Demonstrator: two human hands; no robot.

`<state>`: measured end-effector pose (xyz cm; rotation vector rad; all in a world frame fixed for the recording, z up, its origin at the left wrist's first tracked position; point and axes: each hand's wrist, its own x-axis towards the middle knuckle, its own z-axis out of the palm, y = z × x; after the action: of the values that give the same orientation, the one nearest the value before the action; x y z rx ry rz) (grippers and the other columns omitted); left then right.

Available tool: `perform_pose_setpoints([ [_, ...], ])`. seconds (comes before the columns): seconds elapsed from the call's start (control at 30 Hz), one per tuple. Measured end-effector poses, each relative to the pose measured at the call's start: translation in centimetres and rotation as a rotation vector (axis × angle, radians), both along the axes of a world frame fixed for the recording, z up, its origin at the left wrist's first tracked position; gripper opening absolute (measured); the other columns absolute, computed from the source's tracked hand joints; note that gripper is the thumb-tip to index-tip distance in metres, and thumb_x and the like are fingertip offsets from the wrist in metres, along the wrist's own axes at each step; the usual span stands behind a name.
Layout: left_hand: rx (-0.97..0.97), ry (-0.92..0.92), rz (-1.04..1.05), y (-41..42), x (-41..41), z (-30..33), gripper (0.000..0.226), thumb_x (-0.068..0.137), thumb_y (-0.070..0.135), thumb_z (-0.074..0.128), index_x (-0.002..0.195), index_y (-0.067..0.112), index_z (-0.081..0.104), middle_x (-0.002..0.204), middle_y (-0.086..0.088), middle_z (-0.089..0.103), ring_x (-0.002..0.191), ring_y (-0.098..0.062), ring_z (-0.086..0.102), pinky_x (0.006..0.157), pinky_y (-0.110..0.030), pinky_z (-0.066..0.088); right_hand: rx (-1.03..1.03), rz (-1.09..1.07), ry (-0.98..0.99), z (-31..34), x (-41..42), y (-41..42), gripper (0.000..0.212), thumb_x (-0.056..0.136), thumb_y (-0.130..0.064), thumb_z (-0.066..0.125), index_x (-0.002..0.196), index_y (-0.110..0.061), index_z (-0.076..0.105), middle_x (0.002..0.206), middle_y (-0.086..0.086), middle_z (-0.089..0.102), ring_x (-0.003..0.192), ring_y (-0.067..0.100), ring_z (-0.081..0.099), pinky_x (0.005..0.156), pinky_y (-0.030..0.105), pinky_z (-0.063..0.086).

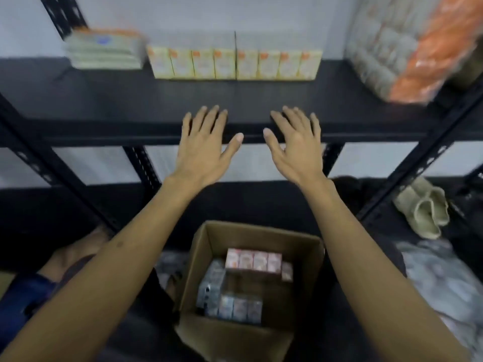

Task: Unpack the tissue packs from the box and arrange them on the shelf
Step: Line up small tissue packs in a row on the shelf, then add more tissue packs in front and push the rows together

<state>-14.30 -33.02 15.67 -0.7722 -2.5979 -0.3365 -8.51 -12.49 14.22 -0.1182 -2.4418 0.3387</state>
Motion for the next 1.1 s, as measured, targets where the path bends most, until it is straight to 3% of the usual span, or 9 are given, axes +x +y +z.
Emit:
perform_pose_setpoints([
  [0.1,0.175,-0.039,-0.126,-0.7,3.6,-2.7,0.065,0.106,0.05,0.039,0.158,0.012,0.03,0.169,-0.008,0.014,0.157,-0.025,0.008,0.125,-0.044,0.013,-0.125,0.079,0.113,-2.3,2.8,-1.4,0.045,0.104,-0.041,0.047,0.142,-0.019,0.054,0.16,0.006,0.035,0.149,0.023,0.029,0.112,0.034,0.025],
  [0.2,0.177,-0.153,-0.183,-1.2,6.7,-7.8,0.059,0.105,0.042,0.047,0.155,0.014,0.035,0.166,-0.009,0.025,0.153,-0.026,0.023,0.122,-0.041,0.023,-0.224,0.082,-0.024,-8.6,6.1,-3.0,0.042,0.102,-0.036,0.051,0.14,-0.019,0.054,0.152,0.005,0.044,0.135,0.023,0.045,0.104,0.038,0.035],
  [0.3,0.065,-0.39,-0.157,-2.0,8.4,-14.6,0.055,0.102,0.04,0.052,0.151,0.018,0.042,0.162,-0.006,0.034,0.147,-0.024,0.033,0.118,-0.044,0.03,-0.411,0.011,-0.5,-16.9,9.4,-3.4,0.046,0.098,-0.031,0.056,0.142,-0.019,0.049,0.141,0.006,0.054,0.129,0.027,0.051,0.106,0.046,0.041],
  [0.4,-0.029,-0.657,-0.089,-3.5,10.3,-22.1,0.05,0.098,0.035,0.056,0.146,0.02,0.049,0.153,-0.003,0.046,0.138,-0.026,0.044,0.114,-0.04,0.037,-0.599,-0.038,-1.115,-22.2,11.6,-4.0,0.044,0.098,-0.036,0.059,0.137,-0.018,0.052,0.131,0.0,0.057,0.116,0.024,0.056,0.101,0.035,0.044],
  [0.5,-0.129,-0.978,-0.043,-4.7,11.7,-26.7,0.044,0.096,0.026,0.061,0.139,0.017,0.053,0.139,-0.008,0.055,0.126,-0.029,0.054,0.1,-0.035,0.046,-0.643,0.088,-1.41,-25.4,12.6,-5.0,0.041,0.098,-0.026,0.058,0.137,-0.012,0.052,0.134,0.006,0.058,0.107,0.022,0.056,0.094,0.033,0.047],
  [0.6,-0.271,-1.123,0.012,-5.1,11.7,-29.2,0.057,0.096,0.03,0.063,0.148,0.015,0.042,0.146,-0.013,0.051,0.128,-0.031,0.053,0.099,-0.037,0.048,-0.66,0.04,-1.456,-28.6,13.2,-5.6,0.038,0.095,-0.022,0.062,0.132,-0.012,0.058,0.134,0.009,0.06,0.118,0.026,0.058,0.096,0.035,0.049],
  [0.83,-0.345,-1.155,0.149,-4.8,10.9,-34.1,0.066,0.099,0.042,0.057,0.151,0.006,0.038,0.153,-0.016,0.041,0.137,-0.033,0.043,0.108,-0.037,0.041,-0.832,-0.11,-1.453,-34.5,12.8,-6.2,0.032,0.099,-0.02,0.061,0.127,-0.004,0.059,0.129,0.012,0.061,0.113,0.024,0.058,0.082,0.027,0.043],
  [1.03,-0.409,-1.082,0.277,-3.5,10.8,-37.1,0.063,0.102,0.049,0.045,0.147,0.007,0.039,0.152,-0.019,0.038,0.137,-0.035,0.037,0.112,-0.042,0.034,-0.904,-0.206,-1.46,-38.5,12.2,-6.8,0.036,0.098,-0.024,0.059,0.131,-0.008,0.056,0.133,0.01,0.06,0.12,0.028,0.058,0.094,0.03,0.047],
  [1.1,-0.409,-1.024,0.304,-3.0,10.8,-38.0,0.057,0.101,0.047,0.047,0.143,0.008,0.044,0.146,-0.017,0.042,0.131,-0.034,0.041,0.107,-0.044,0.036,-0.944,-0.23,-1.453,-40.6,12.0,-6.8,0.036,0.096,-0.027,0.061,0.127,-0.009,0.06,0.129,0.011,0.064,0.114,0.027,0.062,0.097,0.041,0.053],
])
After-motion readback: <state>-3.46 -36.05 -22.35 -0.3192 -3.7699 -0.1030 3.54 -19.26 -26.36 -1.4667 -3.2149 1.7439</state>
